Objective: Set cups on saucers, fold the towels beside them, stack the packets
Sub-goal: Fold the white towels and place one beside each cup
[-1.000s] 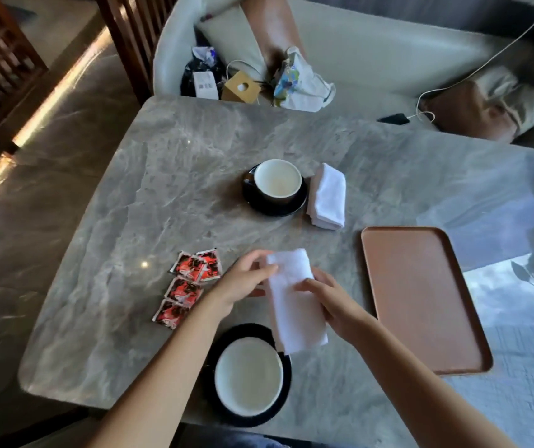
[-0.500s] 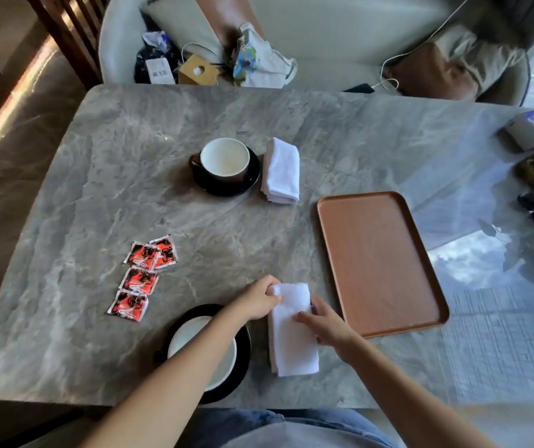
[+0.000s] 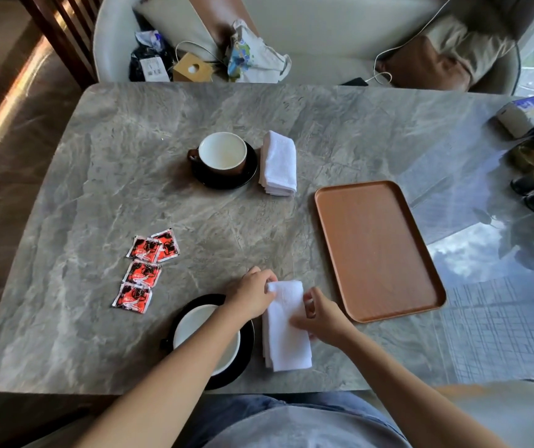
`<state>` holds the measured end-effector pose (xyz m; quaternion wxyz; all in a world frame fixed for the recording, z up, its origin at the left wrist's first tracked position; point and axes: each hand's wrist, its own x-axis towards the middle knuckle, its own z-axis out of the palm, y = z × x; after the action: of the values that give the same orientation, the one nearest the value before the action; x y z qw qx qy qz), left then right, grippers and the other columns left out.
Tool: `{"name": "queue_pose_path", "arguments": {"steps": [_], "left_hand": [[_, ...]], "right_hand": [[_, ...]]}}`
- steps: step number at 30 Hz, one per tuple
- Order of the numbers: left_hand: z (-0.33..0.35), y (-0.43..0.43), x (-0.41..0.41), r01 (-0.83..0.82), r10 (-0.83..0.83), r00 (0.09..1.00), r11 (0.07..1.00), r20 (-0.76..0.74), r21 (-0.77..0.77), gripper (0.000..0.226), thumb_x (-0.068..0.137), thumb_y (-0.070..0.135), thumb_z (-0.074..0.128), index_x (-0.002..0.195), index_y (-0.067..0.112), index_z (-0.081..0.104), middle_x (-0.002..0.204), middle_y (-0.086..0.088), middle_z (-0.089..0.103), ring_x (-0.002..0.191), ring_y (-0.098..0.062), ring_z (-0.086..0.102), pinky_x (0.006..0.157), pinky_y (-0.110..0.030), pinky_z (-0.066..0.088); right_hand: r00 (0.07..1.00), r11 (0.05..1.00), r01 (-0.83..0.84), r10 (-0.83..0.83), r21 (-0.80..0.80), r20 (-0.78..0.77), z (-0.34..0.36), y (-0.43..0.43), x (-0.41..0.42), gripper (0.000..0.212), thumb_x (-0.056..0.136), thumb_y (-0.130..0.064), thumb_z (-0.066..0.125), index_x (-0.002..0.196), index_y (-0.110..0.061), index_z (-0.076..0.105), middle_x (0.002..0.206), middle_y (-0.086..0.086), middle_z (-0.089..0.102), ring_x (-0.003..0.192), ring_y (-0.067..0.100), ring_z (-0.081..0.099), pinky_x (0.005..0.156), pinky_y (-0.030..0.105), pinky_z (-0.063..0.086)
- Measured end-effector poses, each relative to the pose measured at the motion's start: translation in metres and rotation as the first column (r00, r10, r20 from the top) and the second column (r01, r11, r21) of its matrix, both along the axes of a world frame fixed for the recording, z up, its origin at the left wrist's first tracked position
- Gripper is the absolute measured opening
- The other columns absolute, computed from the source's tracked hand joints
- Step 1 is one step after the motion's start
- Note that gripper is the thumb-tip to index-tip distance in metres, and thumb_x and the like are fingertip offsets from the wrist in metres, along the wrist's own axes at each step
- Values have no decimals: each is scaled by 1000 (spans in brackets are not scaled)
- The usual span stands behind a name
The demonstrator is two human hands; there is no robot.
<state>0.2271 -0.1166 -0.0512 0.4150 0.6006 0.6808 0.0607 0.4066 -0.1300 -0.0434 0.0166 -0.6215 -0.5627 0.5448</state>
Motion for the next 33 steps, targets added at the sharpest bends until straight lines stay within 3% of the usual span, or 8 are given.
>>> {"name": "queue_pose_path", "arguments": {"steps": [3,7,14,20,24,26,29,33], "left_hand": [[2,-1,-8,58,-59,997,998,-54,-18,21,88,21,54,109,21,58,113,-1,52,103,-23,55,86,-34,45],[3,0,-15,77,-79,994,997,-73,-30,21,86,20,56,108,21,58,113,-2,54,102,-23,55,86,-33,44],[2,1,-25,73,-76,996,995,-41,-66,25,84,19,59,109,19,60,116,-5,56,106,-23,56,93,-36,46],[-1,0,-26,55,-57,998,997,-31,-63,24,84,21,59,107,22,60,113,-2,56,104,-21,56,88,-33,45],[0,5,-33,11,-7,999,996,51,-93,27,82,20,61,109,19,62,108,-1,64,101,-20,60,92,-31,47],[4,7,-40,-38,46,994,995,97,-89,28,82,22,62,110,18,64,105,-2,67,99,-21,62,91,-29,46],[11,2,-61,-118,127,978,991,167,-62,26,83,22,61,108,17,66,104,-4,69,98,-20,63,93,-30,47],[15,-17,-108,-209,203,959,978,196,8,18,85,17,60,102,16,67,100,-3,70,89,-16,63,85,-27,47]], "right_hand": [[1000,1000,10,-10,-13,-17,-3,-5,-5,36,75,-25,73,95,-17,45,90,4,60,89,31,65,72,51,58],[999,999,7,-9,-38,-46,-8,-7,-13,35,75,-23,73,92,-20,42,89,2,58,79,21,63,63,42,61],[999,999,0,-2,-45,-44,-12,-4,-16,37,75,-24,74,94,-19,44,91,2,57,78,18,62,58,34,60],[999,997,-38,38,-60,1,-12,0,-15,41,74,-26,76,101,-17,45,95,2,60,81,25,68,65,44,61],[998,994,-65,65,-91,0,-6,6,-13,44,77,-35,74,105,-16,47,94,-1,61,74,18,67,56,29,59],[994,996,-91,91,5,67,-1,10,-13,45,78,-42,70,108,-15,50,95,-1,60,78,17,64,59,28,53],[985,951,-50,-3,306,172,6,15,-18,38,80,-42,67,105,-17,56,90,1,61,78,17,60,68,33,49],[988,887,44,-106,459,110,17,23,-47,19,81,-29,66,98,-23,59,84,-4,61,72,14,59,65,30,45]]}}
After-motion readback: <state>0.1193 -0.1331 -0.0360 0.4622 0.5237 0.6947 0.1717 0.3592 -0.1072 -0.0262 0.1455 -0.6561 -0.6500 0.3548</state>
